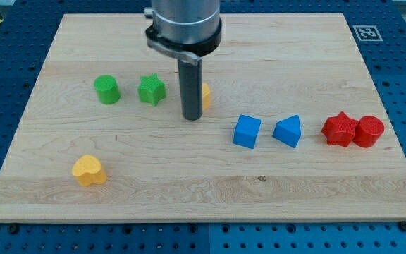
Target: Nudge the yellow heart slightly down
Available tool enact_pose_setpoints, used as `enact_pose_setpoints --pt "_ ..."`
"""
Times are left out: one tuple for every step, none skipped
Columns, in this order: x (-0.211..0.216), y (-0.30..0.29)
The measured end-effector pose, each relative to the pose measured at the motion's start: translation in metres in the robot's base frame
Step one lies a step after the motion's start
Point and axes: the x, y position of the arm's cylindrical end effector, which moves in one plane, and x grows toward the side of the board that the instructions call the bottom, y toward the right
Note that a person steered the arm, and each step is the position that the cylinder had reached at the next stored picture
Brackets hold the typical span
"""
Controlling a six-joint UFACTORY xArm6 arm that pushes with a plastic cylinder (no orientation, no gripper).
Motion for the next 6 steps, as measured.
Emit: enact_pose_setpoints --pt "-0.008 0.01" --pt "-0.009 0.01" --pt "0.0 -0.035" --pt "0.016 -0.102" --pt "0.041 -0.175" --pt "0.073 -0.194"
